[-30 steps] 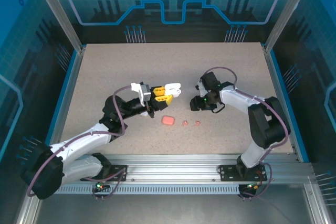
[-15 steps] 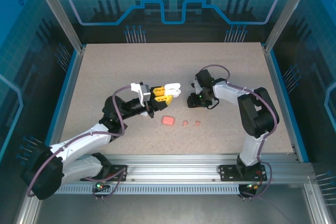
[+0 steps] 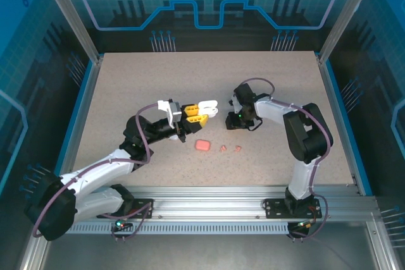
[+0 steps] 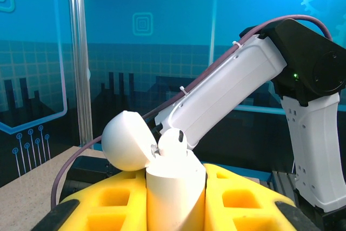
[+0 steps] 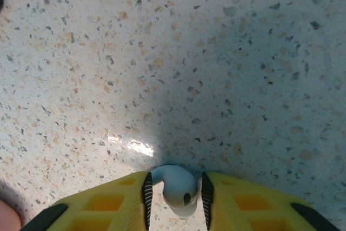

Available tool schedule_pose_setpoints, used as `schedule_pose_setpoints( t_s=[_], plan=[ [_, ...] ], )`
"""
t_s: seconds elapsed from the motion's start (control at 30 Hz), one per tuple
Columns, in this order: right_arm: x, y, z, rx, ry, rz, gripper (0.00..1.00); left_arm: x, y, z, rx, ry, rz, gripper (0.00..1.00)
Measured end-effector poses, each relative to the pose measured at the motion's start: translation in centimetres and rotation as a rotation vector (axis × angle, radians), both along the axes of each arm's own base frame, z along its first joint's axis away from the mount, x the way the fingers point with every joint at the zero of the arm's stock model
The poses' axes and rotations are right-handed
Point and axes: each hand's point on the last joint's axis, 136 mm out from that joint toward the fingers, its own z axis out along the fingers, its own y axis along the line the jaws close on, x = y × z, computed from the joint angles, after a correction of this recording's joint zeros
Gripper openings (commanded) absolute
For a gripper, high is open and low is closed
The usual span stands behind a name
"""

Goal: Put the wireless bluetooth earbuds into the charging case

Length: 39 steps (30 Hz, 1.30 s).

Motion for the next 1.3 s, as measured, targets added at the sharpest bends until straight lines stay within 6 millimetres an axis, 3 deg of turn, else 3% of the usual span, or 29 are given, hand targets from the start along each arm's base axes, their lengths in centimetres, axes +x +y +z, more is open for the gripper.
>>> schedule_pose_setpoints(
  t_s=[0.33, 0.6, 0.73, 0.93, 1.13, 1.3],
  plan=[
    [0.0, 0.2, -0.1, -0.002, 0.006, 0.009, 0.22, 0.0, 0.0, 0.0, 0.000, 0.000, 0.001, 0.00],
    [-0.1, 1.1, 0.2, 0.024, 0.002, 0.027, 0.20, 0.0, 0.0, 0.0, 0.001, -0.002, 0.001, 0.00],
    [-0.1, 1.1, 1.2, 0.031, -0.030, 0.034, 0.20, 0.0, 0.0, 0.0, 0.001, -0.001, 0.001, 0.00],
    [-0.4, 0.1, 6.3, 0.034, -0.190, 0.061, 0.20, 0.2, 0.0, -0.1, -0.004, 0.012, 0.004, 0.00],
    [-1.3, -1.0, 13.9, 0.041, -0.453, 0.103, 0.20, 1.1, -0.6, -1.3, 0.000, 0.056, -0.001, 0.00],
    [-3.6, -2.1, 20.6, 0.036, -0.707, 0.162, 0.21, 1.7, -1.0, -2.2, 0.001, 0.082, -0.006, 0.00]
  ],
)
